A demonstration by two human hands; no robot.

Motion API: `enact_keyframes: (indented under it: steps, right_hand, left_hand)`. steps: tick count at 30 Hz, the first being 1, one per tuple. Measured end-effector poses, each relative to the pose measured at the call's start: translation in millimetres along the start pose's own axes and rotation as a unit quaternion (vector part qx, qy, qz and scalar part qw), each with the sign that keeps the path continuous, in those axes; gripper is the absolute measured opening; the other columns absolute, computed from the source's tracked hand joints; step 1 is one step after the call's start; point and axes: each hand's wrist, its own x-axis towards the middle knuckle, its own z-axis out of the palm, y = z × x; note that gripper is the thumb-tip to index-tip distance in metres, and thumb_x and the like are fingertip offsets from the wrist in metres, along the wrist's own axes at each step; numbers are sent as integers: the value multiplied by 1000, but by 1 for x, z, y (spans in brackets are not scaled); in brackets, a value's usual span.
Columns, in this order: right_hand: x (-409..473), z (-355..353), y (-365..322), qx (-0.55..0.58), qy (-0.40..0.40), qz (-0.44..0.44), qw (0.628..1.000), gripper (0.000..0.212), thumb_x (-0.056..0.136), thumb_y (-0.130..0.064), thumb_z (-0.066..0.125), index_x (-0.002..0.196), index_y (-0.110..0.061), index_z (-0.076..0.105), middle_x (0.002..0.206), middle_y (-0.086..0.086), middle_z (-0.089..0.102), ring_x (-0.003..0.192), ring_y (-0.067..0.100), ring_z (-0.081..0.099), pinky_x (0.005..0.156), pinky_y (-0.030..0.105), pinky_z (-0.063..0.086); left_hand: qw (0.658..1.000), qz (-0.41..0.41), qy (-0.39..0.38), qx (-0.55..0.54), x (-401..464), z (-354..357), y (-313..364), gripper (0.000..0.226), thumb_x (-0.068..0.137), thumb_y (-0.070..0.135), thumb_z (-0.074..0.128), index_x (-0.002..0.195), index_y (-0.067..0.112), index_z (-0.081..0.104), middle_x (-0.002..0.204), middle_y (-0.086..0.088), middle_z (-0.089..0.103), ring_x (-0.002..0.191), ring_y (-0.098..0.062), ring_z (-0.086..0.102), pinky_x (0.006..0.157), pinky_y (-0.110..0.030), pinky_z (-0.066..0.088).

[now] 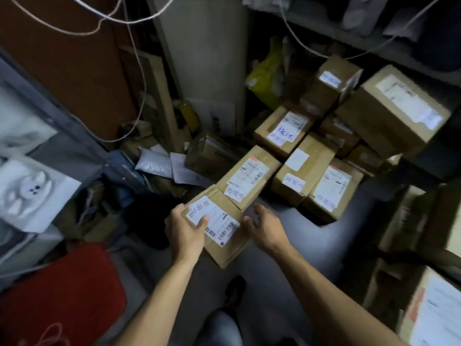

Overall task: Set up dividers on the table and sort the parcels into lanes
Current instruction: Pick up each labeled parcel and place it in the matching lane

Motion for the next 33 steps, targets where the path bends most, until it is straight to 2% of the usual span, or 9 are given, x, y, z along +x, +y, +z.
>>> enact_keyframes:
  steps: [2, 4, 5, 8, 14, 20, 24, 27, 33]
  right_hand:
    - [10, 9, 2, -15, -27, 10, 999, 49, 98, -36, 53, 141, -11, 48, 136, 12, 56, 124, 29, 54, 95, 32, 43]
    - [15, 15, 4, -21, -54, 15, 998, 43, 99, -35, 51, 135, -12, 53, 131, 11, 60, 120, 28, 56, 88, 27, 42]
    - [16, 18, 5, -23, -63, 16, 998, 40, 99, -35, 51, 133, -13, 55, 128, 9, 62, 117, 27, 59, 85, 25, 41]
    - [19, 21, 5, -25, -66, 16, 997, 35, 98, -33, 53, 128, -16, 58, 123, 5, 65, 110, 23, 62, 82, 25, 44]
    - [12, 14, -4, 10, -48, 23, 999, 43, 96, -40, 57, 133, -19, 56, 124, 0, 64, 110, 18, 62, 87, 30, 51]
    - [-13, -5, -15, 73, -36, -16, 997, 37, 92, -46, 62, 124, -28, 61, 113, -9, 66, 98, 3, 61, 77, 14, 45]
    - [-25, -36, -25, 97, 14, -45, 994, 23, 89, -47, 65, 110, -40, 61, 103, -18, 65, 92, -14, 57, 71, 4, 42]
    - [-33, -71, -27, 117, 52, -58, 990, 29, 90, -47, 64, 118, -40, 61, 105, -24, 61, 94, -21, 53, 71, -1, 40]
    - [-63, -132, -2, 120, 158, -35, 980, 26, 92, -45, 62, 115, -36, 68, 102, -14, 66, 88, -3, 60, 72, 6, 40]
  left_hand:
    - [997, -69, -18, -38, 5, 2, -12, 89, 78, 23, 81, 147, 2, 30, 142, -23, 42, 133, -35, 40, 108, -35, 32]
    - [985, -134, -62, -86, 7, 9, -22, 91, 83, 24, 78, 151, 4, 21, 142, -13, 44, 132, -28, 44, 103, -29, 35]
    - [978, -158, -82, -108, 8, 13, -26, 80, 85, 22, 76, 147, 7, 29, 132, -5, 51, 125, -24, 51, 98, -27, 39]
    - [972, -170, -102, -126, 10, 21, -34, 34, 86, 17, 73, 113, 15, 51, 116, -8, 67, 104, -23, 65, 92, -37, 52]
    - [963, -164, -120, -179, 13, 10, -31, 34, 86, 22, 74, 115, 17, 56, 106, 1, 71, 90, -8, 67, 79, -28, 53]
    - [961, -111, -128, -219, 6, -22, -21, 35, 82, 24, 78, 112, 25, 59, 102, 4, 74, 91, -7, 71, 76, -27, 54]
    - [966, -38, -133, -218, 10, -30, 16, 67, 80, 25, 80, 135, 38, 45, 108, 16, 69, 90, 8, 66, 74, -20, 50]
    - [959, 6, -172, -223, 13, -22, 57, 90, 80, 24, 80, 147, 47, 24, 112, 28, 60, 95, 11, 60, 78, -20, 48]
    - [922, 56, -296, -243, 2, 21, 130, 92, 82, 11, 77, 150, 43, 23, 125, 10, 64, 101, -3, 67, 73, -23, 56]
